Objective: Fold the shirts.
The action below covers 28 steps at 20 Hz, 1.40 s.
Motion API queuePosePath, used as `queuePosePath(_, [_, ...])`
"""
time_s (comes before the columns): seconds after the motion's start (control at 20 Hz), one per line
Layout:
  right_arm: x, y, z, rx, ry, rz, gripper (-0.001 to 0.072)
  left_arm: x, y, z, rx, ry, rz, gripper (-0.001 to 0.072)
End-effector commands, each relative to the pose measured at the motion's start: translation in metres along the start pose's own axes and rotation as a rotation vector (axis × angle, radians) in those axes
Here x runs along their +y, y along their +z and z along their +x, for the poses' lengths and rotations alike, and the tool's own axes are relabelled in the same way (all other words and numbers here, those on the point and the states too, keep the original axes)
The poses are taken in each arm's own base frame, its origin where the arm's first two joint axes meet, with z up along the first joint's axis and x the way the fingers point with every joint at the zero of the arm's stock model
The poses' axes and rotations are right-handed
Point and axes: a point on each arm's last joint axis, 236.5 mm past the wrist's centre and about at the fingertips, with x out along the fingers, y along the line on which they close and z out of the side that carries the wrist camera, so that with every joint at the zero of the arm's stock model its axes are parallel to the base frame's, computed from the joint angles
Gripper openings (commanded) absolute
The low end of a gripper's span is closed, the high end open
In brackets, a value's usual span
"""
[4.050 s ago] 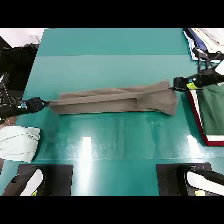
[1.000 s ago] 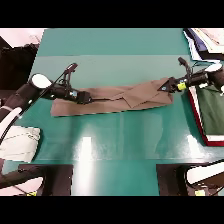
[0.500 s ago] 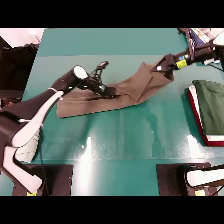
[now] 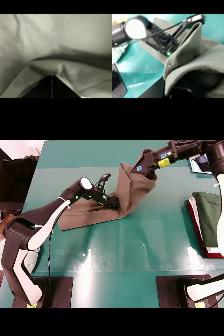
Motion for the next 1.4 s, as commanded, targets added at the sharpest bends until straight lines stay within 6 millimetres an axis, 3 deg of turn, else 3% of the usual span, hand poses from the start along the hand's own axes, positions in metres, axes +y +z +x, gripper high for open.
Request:
queuePosePath(0.0, [0.008, 0.003, 0.015, 0.008, 0.017, -0.01, 0.0019, -0.005, 0.006, -0.031, 0.053, -0.011, 0.047, 0.0021])
queuePosePath(0.2, [0.003, 0.001, 0.023, 0.011, 0.018, 0.009, 0.0019, 0.006, 0.017, -0.084, 0.104, 0.089, 0.149, 0.0021])
queuePosePath(0.35, [0.007, 0.004, 0.027, -0.001, 0.02, 0.001, 0.0019, 0.033, 0.038, -0.143, 0.044, 0.274, 0.189, 0.0021])
queuePosePath(0.45, [0.016, 0.004, 0.038, 0.006, 0.033, -0.013, 0.0019, 0.038, 0.049, -0.189, -0.03, 0.326, 0.188, 0.0021])
queuePosePath(0.65, [0.036, -0.003, 0.079, 0.038, 0.073, -0.035, 0.0019, 0.043, 0.053, -0.276, -0.151, 0.377, 0.15, 0.0022])
queuePosePath(0.75, [0.049, -0.002, 0.106, 0.03, 0.09, -0.059, 0.0019, 0.043, 0.049, -0.307, -0.188, 0.397, 0.137, 0.0022])
queuePosePath(0.9, [0.072, -0.007, 0.154, 0.022, 0.119, -0.103, 0.0019, 0.039, 0.042, -0.332, -0.212, 0.414, 0.129, 0.0022])
queuePosePath(1.15, [0.113, -0.024, 0.248, -0.032, 0.146, -0.198, 0.0026, 0.03, 0.041, -0.34, -0.228, 0.411, 0.141, 0.0022])
queuePosePath(1.2, [0.12, -0.031, 0.267, -0.04, 0.149, -0.227, 0.0068, 0.031, 0.04, -0.34, -0.227, 0.411, 0.14, 0.0022])
queuePosePath(1.25, [0.127, -0.034, 0.286, -0.065, 0.151, -0.228, 0.0274, 0.03, 0.041, -0.34, -0.228, 0.411, 0.141, 0.0022])
queuePosePath(1.3, [0.137, -0.038, 0.301, -0.075, 0.172, -0.22, 0.0355, 0.031, 0.041, -0.34, -0.229, 0.412, 0.14, 0.0022])
queuePosePath(1.35, [0.153, -0.043, 0.313, -0.072, 0.222, -0.199, 0.0374, 0.03, 0.041, -0.34, -0.229, 0.411, 0.14, 0.0023])
